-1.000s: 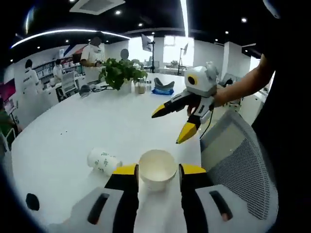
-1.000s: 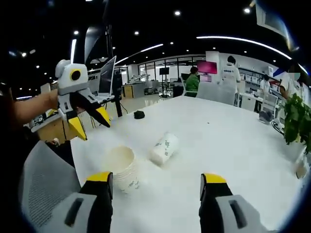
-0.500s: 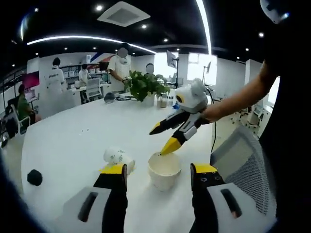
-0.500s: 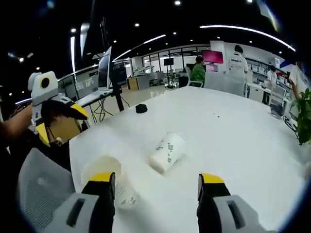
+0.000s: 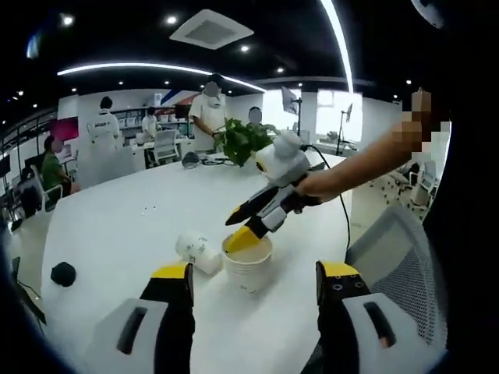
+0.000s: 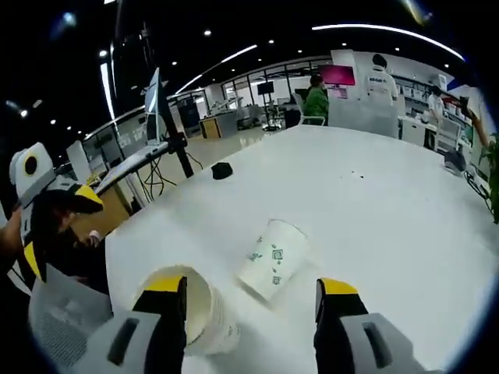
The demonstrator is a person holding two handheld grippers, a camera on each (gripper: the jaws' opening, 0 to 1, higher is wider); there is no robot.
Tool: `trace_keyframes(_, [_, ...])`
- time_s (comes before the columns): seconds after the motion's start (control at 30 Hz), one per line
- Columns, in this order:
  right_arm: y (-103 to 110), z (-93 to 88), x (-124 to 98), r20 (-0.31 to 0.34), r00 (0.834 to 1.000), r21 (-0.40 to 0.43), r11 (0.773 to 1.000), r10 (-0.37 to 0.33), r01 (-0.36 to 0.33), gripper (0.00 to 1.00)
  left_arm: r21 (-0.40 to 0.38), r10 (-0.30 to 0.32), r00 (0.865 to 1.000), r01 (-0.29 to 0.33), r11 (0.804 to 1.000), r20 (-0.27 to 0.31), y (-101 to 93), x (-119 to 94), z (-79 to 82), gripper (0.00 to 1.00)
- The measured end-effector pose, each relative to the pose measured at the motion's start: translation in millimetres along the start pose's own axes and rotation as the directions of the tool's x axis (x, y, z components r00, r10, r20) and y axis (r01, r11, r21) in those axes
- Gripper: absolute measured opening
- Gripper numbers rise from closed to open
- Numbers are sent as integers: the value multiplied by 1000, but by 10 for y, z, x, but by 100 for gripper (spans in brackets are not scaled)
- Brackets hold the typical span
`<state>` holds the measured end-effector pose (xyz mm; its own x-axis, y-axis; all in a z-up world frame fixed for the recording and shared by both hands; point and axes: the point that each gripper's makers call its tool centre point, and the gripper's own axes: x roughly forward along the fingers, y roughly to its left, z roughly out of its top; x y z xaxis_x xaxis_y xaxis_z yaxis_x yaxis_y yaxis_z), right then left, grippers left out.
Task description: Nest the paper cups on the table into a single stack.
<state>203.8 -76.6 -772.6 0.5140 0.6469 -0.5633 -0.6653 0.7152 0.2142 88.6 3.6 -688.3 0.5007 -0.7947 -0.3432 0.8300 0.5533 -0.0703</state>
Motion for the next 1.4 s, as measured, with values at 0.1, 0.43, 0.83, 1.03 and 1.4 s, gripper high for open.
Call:
trace_keyframes(0.1, [10, 32, -46, 4, 1000, -11, 1000, 5, -5, 67, -5, -5, 1000, 5, 1000, -12, -14, 15, -37, 62])
trace_keyframes(0.43, [-73, 110, -147, 36, 999, 18, 1000, -9, 9, 67, 6, -1, 1000, 1, 1000, -8, 20, 38, 2, 62])
trace_keyframes(0.83, [-226, 240, -38, 45, 999, 79, 997, -21, 17, 65, 18, 44, 999, -44, 999, -9, 60, 19, -34, 65])
trace_keyframes(1.03, [-328, 218, 119, 2, 1000, 133, 991, -31, 30, 64, 21, 64, 998, -63, 998, -20, 66, -34, -82, 65])
trace_keyframes(1.4, [-453, 40, 439, -110, 994, 222, 974, -22, 46, 61, -1, 100, 995, -100, 995, -17, 117, -87, -116, 64])
